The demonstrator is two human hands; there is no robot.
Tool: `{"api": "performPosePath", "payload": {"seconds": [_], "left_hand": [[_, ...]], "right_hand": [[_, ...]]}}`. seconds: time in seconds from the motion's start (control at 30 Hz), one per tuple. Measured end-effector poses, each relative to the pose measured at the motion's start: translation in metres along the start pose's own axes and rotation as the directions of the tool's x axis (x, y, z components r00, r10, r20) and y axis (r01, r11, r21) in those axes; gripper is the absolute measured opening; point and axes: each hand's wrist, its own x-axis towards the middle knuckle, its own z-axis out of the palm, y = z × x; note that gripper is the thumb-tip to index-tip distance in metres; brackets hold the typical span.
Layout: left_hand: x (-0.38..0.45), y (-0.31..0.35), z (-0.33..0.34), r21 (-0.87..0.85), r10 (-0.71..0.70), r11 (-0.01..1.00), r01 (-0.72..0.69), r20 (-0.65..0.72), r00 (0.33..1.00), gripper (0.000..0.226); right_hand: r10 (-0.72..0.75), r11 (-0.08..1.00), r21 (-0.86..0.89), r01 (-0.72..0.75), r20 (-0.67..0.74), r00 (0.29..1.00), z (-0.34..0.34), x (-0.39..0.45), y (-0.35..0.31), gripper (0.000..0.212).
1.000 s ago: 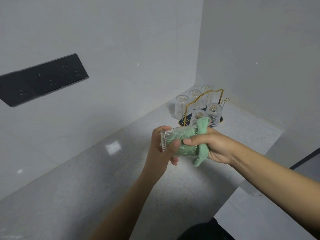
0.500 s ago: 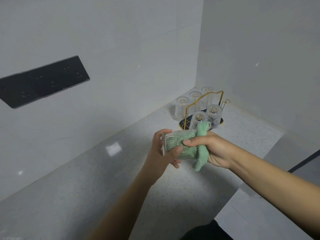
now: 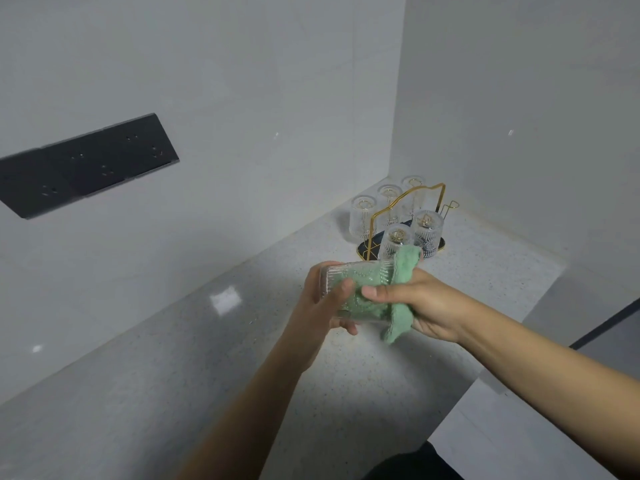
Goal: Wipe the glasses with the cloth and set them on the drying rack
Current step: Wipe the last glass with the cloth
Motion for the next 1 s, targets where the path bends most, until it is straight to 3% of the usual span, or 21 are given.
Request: {"api": "performPosePath", "payload": {"seconds": [0.07, 0.1, 0.17, 0.2, 0.23, 0.27, 0.3, 0.33, 0.4, 0.47, 0.5, 0.57, 0.6, 0.63, 0.67, 0.7, 0.73, 0.8, 0.87, 0.93, 1.0], "left_hand": [[0.0, 0.007, 0.0, -0.032, -0.066, 0.997, 0.068, 0.078, 0.995, 0.053], [0.001, 0.012, 0.001, -0.049, -0.137, 0.988, 0.143, 0.117, 0.984, 0.049], [0.002, 0.018, -0.001, -0.055, -0.279, 0.956, 0.288, 0.138, 0.95, 0.051], [0.004, 0.019, -0.002, -0.049, -0.323, 0.942, 0.331, 0.135, 0.937, 0.053], [0.004, 0.018, -0.004, -0.037, -0.351, 0.933, 0.358, 0.131, 0.927, 0.056], [0.004, 0.016, -0.005, -0.034, -0.357, 0.931, 0.365, 0.132, 0.925, 0.058], [0.004, 0.014, -0.005, -0.043, -0.335, 0.938, 0.343, 0.141, 0.932, 0.059], [0.002, 0.01, -0.005, -0.054, -0.28, 0.955, 0.291, 0.152, 0.948, 0.058], [0.002, 0.0, -0.004, -0.112, -0.13, 0.984, 0.141, 0.105, 0.986, 0.066], [0.003, -0.008, -0.002, -0.099, -0.03, 0.995, 0.032, 0.029, 0.999, 0.084], [0.004, -0.009, -0.001, -0.094, -0.012, 0.995, 0.015, 0.027, 1.0, 0.082], [0.004, -0.001, -0.001, -0.092, -0.047, 0.994, 0.053, 0.063, 0.997, 0.058], [0.004, 0.004, -0.001, -0.099, -0.11, 0.988, 0.122, 0.114, 0.987, 0.052], [0.004, 0.006, -0.002, -0.109, -0.188, 0.972, 0.206, 0.157, 0.969, 0.053], [0.004, 0.006, -0.003, -0.142, -0.263, 0.946, 0.291, 0.186, 0.947, 0.056], [0.005, 0.003, -0.006, -0.167, -0.323, 0.919, 0.357, 0.201, 0.925, 0.058], [0.005, 0.001, -0.009, -0.157, -0.38, 0.896, 0.415, 0.212, 0.9, 0.06], [0.005, -0.004, -0.012, -0.054, -0.425, 0.893, 0.446, 0.222, 0.878, 0.058], [0.008, -0.007, -0.019, 0.048, -0.342, 0.938, 0.343, 0.285, 0.895, 0.049], [0.01, -0.003, -0.019, 0.122, -0.318, 0.948, 0.294, 0.381, 0.868, 0.07], [0.011, 0.003, -0.012, 0.159, -0.364, 0.931, 0.328, 0.444, 0.819, 0.088]], "right_hand": [[-0.06, 0.937, -0.333, 0.102, 0.134, 0.989, 0.005, -0.004, 0.001, 0.026], [-0.088, 0.813, -0.555, 0.177, 0.182, 0.979, 0.006, -0.006, 0.004, 0.027], [-0.219, 0.292, -0.899, 0.327, 0.27, 0.938, 0.003, -0.004, 0.017, 0.028], [-0.274, 0.072, -0.922, 0.381, 0.349, 0.896, 0.001, -0.003, 0.022, 0.026], [-0.301, -0.009, -0.911, 0.413, 0.396, 0.867, -0.001, -0.002, 0.024, 0.024], [-0.299, 0.059, -0.909, 0.413, 0.379, 0.876, -0.002, -0.003, 0.02, 0.021], [-0.288, 0.23, -0.895, 0.383, 0.313, 0.905, -0.001, -0.002, 0.014, 0.017], [-0.252, 0.448, -0.835, 0.319, 0.224, 0.941, 0.0, -0.002, 0.006, 0.016], [-0.131, 0.854, -0.504, 0.131, 0.035, 0.991, -0.005, -0.001, -0.005, 0.027], [-0.022, 0.981, -0.195, 0.02, -0.011, 1.0, -0.005, -0.001, -0.007, 0.032], [-0.005, 0.979, -0.203, 0.009, 0.021, 1.0, -0.002, -0.002, -0.007, 0.032], [-0.053, 0.849, -0.517, 0.113, 0.13, 0.99, 0.002, -0.004, -0.005, 0.027], [-0.084, 0.665, -0.716, 0.214, 0.213, 0.973, 0.003, -0.005, -0.003, 0.022], [-0.127, 0.403, -0.855, 0.326, 0.3, 0.945, 0.001, -0.005, 0.001, 0.017], [-0.155, 0.151, -0.899, 0.412, 0.39, 0.908, -0.002, -0.004, 0.004, 0.014], [-0.138, -0.014, -0.889, 0.457, 0.454, 0.88, -0.005, -0.004, 0.005, 0.015], [-0.103, -0.049, -0.884, 0.464, 0.467, 0.878, -0.009, -0.003, 0.004, 0.016], [-0.055, 0.112, -0.917, 0.383, 0.379, 0.924, -0.013, -0.004, -0.008, 0.016], [0.026, 0.329, -0.919, 0.218, 0.239, 0.971, -0.018, -0.003, -0.022, 0.023], [0.152, 0.517, -0.848, 0.115, 0.223, 0.963, -0.02, -0.002, -0.027, 0.027], [0.204, 0.58, -0.806, 0.116, 0.282, 0.937, -0.017, 0.001, -0.028, 0.023]]}}
